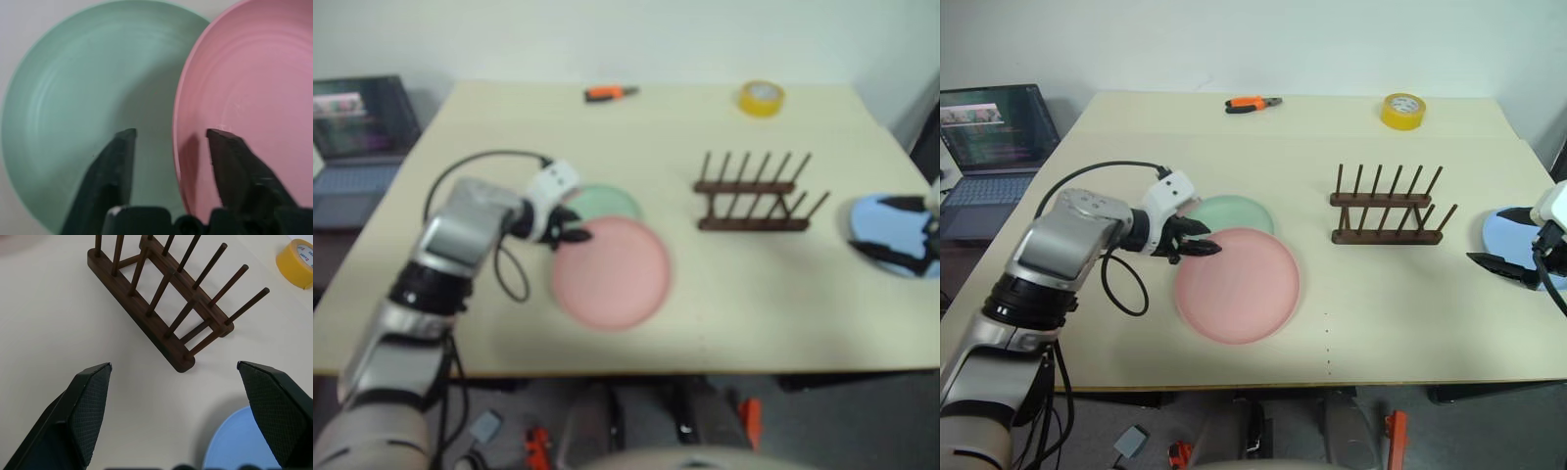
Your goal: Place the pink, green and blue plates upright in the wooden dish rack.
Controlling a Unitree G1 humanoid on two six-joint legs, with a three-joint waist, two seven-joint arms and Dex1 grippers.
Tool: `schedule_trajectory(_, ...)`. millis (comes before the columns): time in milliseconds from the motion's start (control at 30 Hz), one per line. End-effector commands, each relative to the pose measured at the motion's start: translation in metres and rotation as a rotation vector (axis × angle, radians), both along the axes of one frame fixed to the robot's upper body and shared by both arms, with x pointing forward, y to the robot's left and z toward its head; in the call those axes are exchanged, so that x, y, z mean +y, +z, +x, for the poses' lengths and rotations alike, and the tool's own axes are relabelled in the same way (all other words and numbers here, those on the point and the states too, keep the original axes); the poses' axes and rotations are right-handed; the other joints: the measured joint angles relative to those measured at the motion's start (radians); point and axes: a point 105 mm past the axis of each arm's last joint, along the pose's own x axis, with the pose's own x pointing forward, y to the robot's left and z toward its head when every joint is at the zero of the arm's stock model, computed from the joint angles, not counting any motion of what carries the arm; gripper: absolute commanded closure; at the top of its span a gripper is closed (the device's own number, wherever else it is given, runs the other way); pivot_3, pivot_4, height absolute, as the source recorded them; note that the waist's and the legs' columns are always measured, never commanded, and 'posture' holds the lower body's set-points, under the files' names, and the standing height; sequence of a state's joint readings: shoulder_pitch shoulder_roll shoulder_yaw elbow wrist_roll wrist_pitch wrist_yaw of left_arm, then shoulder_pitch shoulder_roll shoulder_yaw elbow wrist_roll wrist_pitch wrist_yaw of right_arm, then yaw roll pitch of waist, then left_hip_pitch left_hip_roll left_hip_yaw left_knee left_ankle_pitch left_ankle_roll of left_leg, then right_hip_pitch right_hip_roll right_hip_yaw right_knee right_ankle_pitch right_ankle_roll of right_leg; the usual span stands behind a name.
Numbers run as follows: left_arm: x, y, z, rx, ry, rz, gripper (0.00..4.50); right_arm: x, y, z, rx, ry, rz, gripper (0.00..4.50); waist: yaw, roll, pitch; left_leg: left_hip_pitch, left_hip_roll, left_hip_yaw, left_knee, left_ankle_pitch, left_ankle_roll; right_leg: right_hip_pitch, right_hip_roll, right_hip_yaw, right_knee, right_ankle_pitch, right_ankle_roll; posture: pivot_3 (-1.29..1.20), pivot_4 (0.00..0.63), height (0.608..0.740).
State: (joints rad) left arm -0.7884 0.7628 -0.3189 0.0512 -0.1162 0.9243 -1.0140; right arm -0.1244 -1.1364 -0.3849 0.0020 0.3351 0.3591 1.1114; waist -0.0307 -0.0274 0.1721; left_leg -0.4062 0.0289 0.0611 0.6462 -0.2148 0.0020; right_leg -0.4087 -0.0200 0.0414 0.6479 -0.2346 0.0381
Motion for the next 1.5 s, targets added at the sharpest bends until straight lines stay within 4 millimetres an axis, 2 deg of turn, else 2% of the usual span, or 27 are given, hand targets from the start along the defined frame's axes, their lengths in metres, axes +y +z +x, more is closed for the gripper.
schedule_trajectory(33,0.000,0.014,0.004,-0.051,-0.008,-0.002,3.44,0.000,0.017,-0.002,-0.058,0.000,-0.016,0.00,0.000,0.000,0.000,0.000,0.000,0.000,0.000,0.000,0.000,0.000,0.000,0.000,0.000,0.000,0.000,0.00,0.150,0.740)
schedule_trajectory(133,0.000,0.016,0.003,-0.055,-0.013,-0.004,4.47,0.001,0.016,-0.002,-0.057,0.001,-0.018,0.00,0.000,0.000,0.000,0.000,0.000,0.000,0.000,0.000,0.000,0.000,0.000,0.000,0.000,0.000,0.000,0.00,0.150,0.740)
schedule_trajectory(600,0.001,0.028,0.001,-0.069,-0.025,-0.043,4.47,0.012,0.016,-0.003,-0.048,0.042,-0.006,0.00,-0.001,0.000,0.000,0.000,0.000,0.000,0.000,0.000,0.000,0.000,0.000,0.000,0.000,0.000,0.000,0.00,0.150,0.740)
schedule_trajectory(800,-0.001,0.039,-0.003,-0.086,-0.057,-0.097,4.47,0.039,0.031,-0.010,-0.084,0.152,0.096,0.00,-0.001,-0.001,0.000,0.000,0.001,-0.001,0.000,0.000,0.000,0.000,0.000,-0.001,0.000,0.000,-0.001,0.00,0.150,0.740)
schedule_trajectory(1000,0.000,0.050,-0.005,-0.109,-0.067,-0.116,4.47,0.058,0.036,-0.014,-0.106,0.211,0.117,0.00,0.000,-0.002,0.001,-0.001,0.000,-0.001,0.000,0.000,0.000,0.000,0.000,-0.001,0.000,-0.001,-0.001,0.00,0.150,0.740)
schedule_trajectory(1500,-0.033,0.117,-0.009,-0.239,-0.110,-0.317,4.47,0.115,0.057,-0.029,-0.161,0.430,0.179,0.00,0.001,-0.005,0.003,-0.002,0.000,-0.001,0.000,0.000,0.000,-0.001,-0.001,-0.002,-0.001,0.000,-0.001,0.00,0.150,0.740)
